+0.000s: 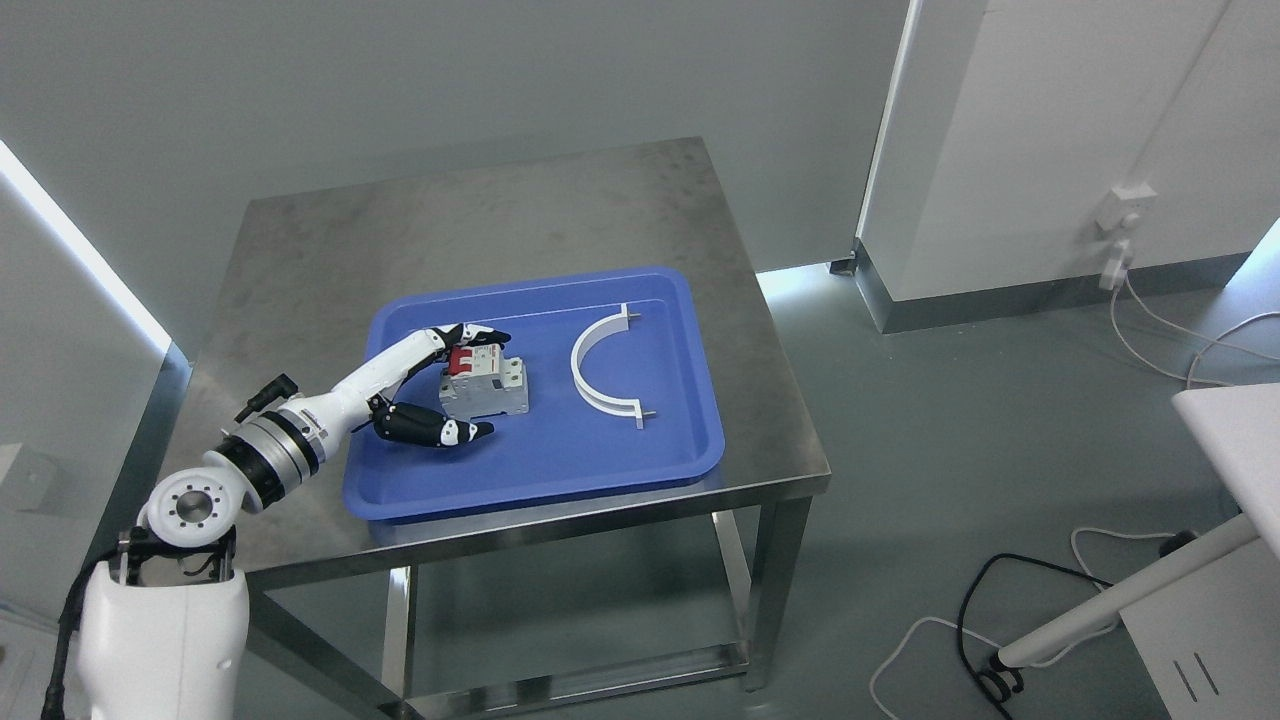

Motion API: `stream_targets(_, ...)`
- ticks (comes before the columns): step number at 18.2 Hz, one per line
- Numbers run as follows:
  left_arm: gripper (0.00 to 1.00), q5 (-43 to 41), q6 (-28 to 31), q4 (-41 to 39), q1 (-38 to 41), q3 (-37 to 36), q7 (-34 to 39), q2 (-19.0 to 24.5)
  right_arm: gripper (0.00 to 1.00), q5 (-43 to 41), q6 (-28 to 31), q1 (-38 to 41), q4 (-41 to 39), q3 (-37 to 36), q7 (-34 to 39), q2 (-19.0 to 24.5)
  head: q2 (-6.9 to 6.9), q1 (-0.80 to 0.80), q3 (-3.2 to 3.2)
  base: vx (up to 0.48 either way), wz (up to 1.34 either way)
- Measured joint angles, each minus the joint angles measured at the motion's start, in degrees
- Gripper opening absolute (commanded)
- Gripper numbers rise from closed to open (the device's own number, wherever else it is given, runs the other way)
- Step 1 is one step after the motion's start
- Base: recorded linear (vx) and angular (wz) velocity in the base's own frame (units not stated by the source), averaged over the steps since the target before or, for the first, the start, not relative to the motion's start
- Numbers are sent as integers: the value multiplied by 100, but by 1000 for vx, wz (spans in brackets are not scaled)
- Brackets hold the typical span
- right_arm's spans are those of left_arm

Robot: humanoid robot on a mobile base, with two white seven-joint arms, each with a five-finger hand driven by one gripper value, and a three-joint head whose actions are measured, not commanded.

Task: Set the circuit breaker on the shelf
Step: 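Reach the left hand toward the grey circuit breaker in the blue tray, then close the left hand around the circuit breaker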

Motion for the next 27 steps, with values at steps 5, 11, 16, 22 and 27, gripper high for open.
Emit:
stream_targets(5,59,-295,7,247,-378,-49,-20,99,100,0,0,0,0,0,0,0,0,0,0,0,0)
stream_targets(11,51,-425,-72,446,-519,-88,-185,203,100,0,0,0,0,0,0,0,0,0,0,0,0)
stream_targets(16,37,-455,-110,560,-572,-91,-239,228,100,0,0,0,0,0,0,0,0,0,0,0,0)
stream_targets(22,11,-456,-634,646,-612,-70,-341,234,100,-1,0,0,0,0,0,0,0,0,0,0,0)
stream_targets(27,5,70,-818,604,-885,281,-299,-192,100,0,0,0,-1,0,0,0,0,0,0,0,6)
